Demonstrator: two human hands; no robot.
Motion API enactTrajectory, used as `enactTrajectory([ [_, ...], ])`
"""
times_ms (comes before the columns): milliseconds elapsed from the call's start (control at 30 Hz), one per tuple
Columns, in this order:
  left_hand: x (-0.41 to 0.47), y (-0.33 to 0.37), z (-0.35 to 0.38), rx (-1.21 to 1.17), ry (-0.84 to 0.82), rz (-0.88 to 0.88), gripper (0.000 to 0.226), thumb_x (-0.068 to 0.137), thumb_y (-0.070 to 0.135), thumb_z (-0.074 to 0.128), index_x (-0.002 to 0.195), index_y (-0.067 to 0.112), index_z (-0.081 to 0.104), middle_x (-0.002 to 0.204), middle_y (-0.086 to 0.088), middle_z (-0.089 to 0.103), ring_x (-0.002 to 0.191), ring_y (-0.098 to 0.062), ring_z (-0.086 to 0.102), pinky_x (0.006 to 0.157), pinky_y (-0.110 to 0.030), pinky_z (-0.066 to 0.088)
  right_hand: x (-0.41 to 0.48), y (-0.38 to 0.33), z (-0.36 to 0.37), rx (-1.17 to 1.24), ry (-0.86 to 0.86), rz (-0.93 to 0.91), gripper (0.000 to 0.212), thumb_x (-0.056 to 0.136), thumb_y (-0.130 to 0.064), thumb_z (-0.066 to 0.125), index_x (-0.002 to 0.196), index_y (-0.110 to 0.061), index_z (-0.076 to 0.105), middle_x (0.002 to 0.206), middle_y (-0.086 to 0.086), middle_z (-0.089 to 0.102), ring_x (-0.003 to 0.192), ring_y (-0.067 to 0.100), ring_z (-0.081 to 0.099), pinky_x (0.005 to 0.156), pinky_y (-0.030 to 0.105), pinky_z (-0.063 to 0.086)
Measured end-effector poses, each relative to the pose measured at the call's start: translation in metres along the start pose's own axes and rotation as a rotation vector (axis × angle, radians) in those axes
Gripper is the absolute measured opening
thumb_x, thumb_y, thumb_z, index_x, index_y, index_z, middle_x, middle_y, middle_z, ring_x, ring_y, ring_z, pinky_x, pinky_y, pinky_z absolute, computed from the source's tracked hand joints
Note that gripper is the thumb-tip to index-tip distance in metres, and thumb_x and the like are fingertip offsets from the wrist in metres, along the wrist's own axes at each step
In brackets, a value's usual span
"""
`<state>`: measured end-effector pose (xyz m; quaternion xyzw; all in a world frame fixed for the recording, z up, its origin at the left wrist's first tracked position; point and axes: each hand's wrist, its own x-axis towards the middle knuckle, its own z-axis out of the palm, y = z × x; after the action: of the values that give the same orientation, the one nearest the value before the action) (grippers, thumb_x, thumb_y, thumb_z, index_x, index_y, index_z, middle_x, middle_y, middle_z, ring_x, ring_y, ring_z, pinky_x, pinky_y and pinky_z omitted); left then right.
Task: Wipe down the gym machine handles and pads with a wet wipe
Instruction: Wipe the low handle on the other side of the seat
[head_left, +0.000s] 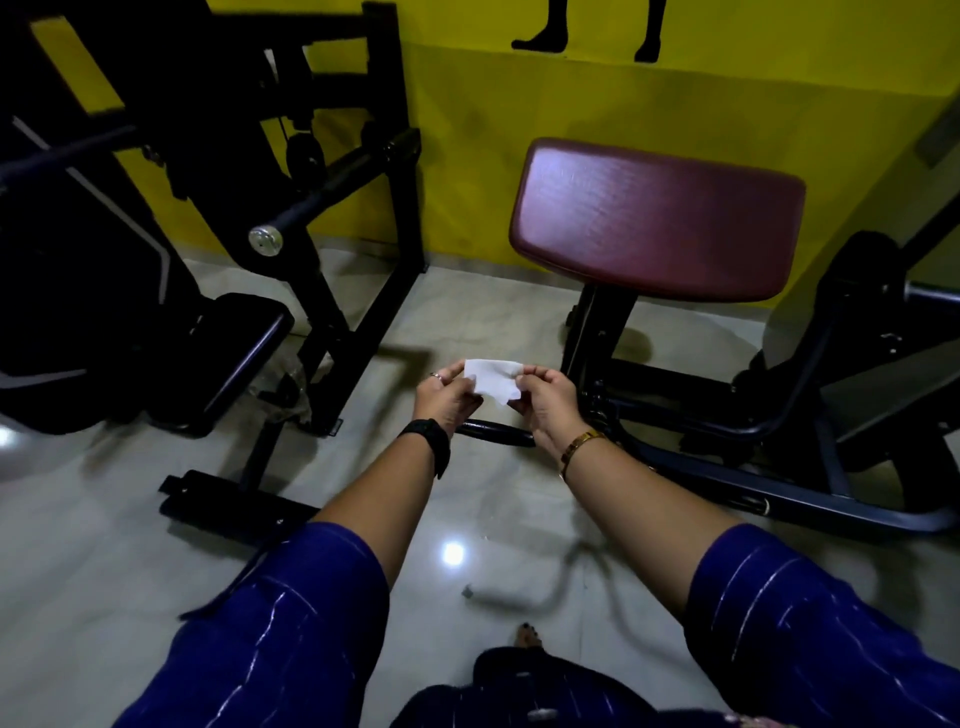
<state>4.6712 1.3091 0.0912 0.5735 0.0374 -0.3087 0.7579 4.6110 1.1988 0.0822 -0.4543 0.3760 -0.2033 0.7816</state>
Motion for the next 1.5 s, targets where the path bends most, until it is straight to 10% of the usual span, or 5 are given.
enactTrajectory([
  [800, 0.092, -0.005, 0.029, 0.043, 0.063, -0.141, 0.042, 0.099, -0.006, 0.043, 0.140, 0.003, 0.044, 0.099, -0.010, 0.061, 0.088, -0.019, 0.060, 0.084, -0.030, 0.050, 0.101, -0.006, 0.000, -0.013, -0.008, 0.124, 0.026, 0.089, 0.013, 0.044, 0.079, -0.009, 0.052, 0.078, 0.011, 0.057, 0.066, 0.018, 0.055, 0.047, 0.021, 0.052],
  [1300, 0.130, 0.005, -0.004, 0.183, -0.136, -0.209, 0.041, 0.096, -0.006, 0.050, 0.137, 0.002, 0.047, 0.090, -0.005, 0.063, 0.076, -0.015, 0.059, 0.063, -0.018, 0.053, 0.099, 0.012, 0.028, -0.037, -0.048, 0.138, 0.035, 0.087, 0.003, 0.062, 0.117, -0.009, 0.049, 0.102, 0.009, 0.058, 0.077, 0.017, 0.060, 0.052, 0.021, 0.052],
  [1500, 0.139, -0.002, -0.018, 0.179, -0.177, -0.238, 0.045, 0.096, -0.006, 0.050, 0.140, -0.001, 0.044, 0.092, -0.010, 0.064, 0.082, -0.019, 0.062, 0.071, -0.021, 0.054, 0.099, 0.024, 0.029, -0.352, 0.022, 0.064, 0.018, 0.086, 0.004, 0.061, 0.084, -0.012, 0.053, 0.075, 0.003, 0.054, 0.061, 0.012, 0.049, 0.044, 0.012, 0.041],
])
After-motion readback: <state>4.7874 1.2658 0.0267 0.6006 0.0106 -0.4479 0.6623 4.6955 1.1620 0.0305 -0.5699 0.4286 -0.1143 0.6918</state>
